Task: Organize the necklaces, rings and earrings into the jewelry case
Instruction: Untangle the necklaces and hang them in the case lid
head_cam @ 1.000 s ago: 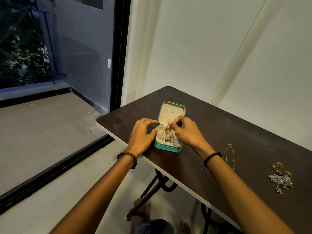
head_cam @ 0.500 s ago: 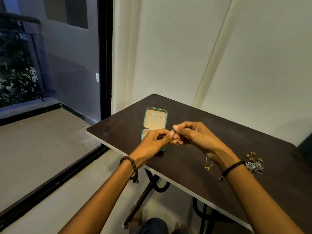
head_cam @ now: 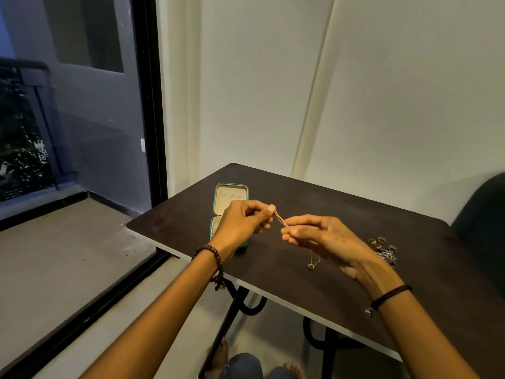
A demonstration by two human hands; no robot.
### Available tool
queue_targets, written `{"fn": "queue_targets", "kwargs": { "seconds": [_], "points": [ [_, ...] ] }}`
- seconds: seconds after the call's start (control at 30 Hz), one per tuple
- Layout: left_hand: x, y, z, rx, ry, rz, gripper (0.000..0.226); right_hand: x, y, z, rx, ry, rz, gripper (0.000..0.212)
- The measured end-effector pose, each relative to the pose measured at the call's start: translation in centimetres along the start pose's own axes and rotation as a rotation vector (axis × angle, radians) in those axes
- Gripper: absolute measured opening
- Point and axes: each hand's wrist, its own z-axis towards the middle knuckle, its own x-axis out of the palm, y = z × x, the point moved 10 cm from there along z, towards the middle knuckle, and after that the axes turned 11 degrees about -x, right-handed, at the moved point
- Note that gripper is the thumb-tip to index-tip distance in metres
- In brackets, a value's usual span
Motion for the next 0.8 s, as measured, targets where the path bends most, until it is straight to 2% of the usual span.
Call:
{"fn": "queue_targets", "kwargs": {
  "seconds": [0.2,0.47,0.63,0.8],
  "points": [
    [0.5,-1.8,0.1,0.074,-0.008,0.118,0.019,-1.5,1.3,-1.3,-0.062,-0.027,-0.096,0.027],
    [0.2,-2.4,0.0,0.073,-0.04,0.1,0.02,-3.0,2.7,-1.8,-0.109,-0.091,-0.289,0.019],
    [0.5,-2.1,-0.1,0.048,-0.028,-0.016,0.023,-3.1,3.3,-2.1,-0.135,-0.126,-0.307,0.016],
    [1.7,-1.6,-0.3,0.017,0.019,-0.181,0.031,-1.9,3.4,-2.4,-0.109,-0.069,-0.223,0.016]
  ]
}}
